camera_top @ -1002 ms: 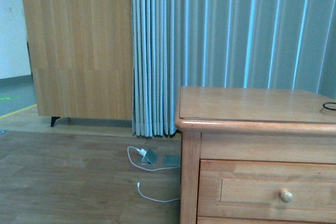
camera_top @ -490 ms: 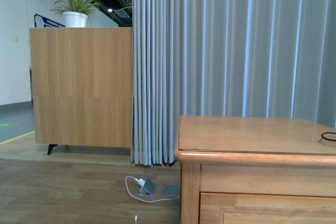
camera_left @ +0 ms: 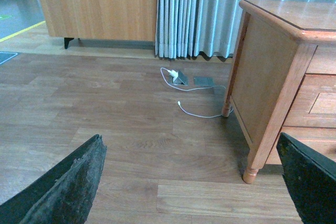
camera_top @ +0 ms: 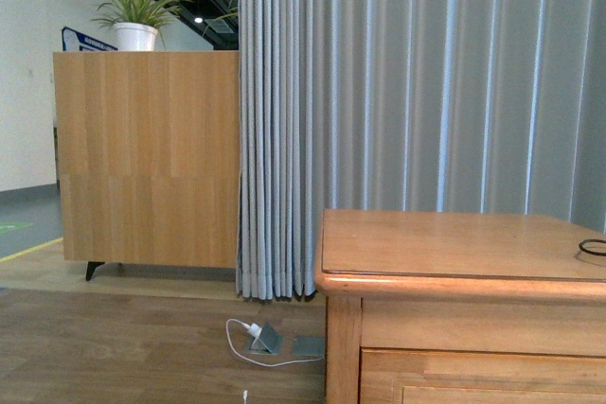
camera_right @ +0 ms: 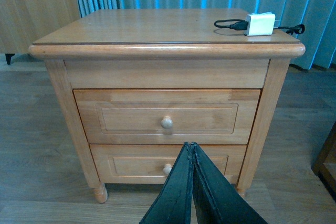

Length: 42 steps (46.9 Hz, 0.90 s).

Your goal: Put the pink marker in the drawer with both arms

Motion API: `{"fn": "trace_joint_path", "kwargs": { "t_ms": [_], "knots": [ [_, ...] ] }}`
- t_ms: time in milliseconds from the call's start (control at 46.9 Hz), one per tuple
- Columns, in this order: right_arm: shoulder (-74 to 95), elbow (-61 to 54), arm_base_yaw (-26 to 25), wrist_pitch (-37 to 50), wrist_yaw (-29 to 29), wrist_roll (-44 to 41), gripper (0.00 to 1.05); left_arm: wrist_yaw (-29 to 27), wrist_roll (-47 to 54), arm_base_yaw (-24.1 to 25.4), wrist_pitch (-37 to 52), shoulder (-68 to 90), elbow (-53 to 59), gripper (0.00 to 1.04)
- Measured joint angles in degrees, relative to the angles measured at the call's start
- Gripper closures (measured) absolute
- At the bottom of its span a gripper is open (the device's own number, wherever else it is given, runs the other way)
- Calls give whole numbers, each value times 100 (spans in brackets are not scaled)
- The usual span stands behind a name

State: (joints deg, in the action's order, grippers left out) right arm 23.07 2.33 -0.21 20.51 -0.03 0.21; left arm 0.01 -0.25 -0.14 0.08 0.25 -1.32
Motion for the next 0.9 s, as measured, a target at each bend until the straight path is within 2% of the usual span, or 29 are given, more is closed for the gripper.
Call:
{"fn": "trace_joint_path", "kwargs": {
  "t_ms": [107, 704, 768, 896],
  "knots": [
    [-203, -199, 0, 44, 0, 0, 103, -2, 0, 0, 0, 0, 0, 6],
    [-1311, -203, 4, -1038, 0, -2, 103, 0, 0, 0, -4, 0, 0, 6],
    [-1947, -199, 4, -1886, -2, -7, 103, -2, 0, 0, -4, 0, 0, 6],
    [-2275, -199, 4, -2041, -2, -4, 103, -2, 0, 0, -4, 0, 0, 6]
  ]
}}
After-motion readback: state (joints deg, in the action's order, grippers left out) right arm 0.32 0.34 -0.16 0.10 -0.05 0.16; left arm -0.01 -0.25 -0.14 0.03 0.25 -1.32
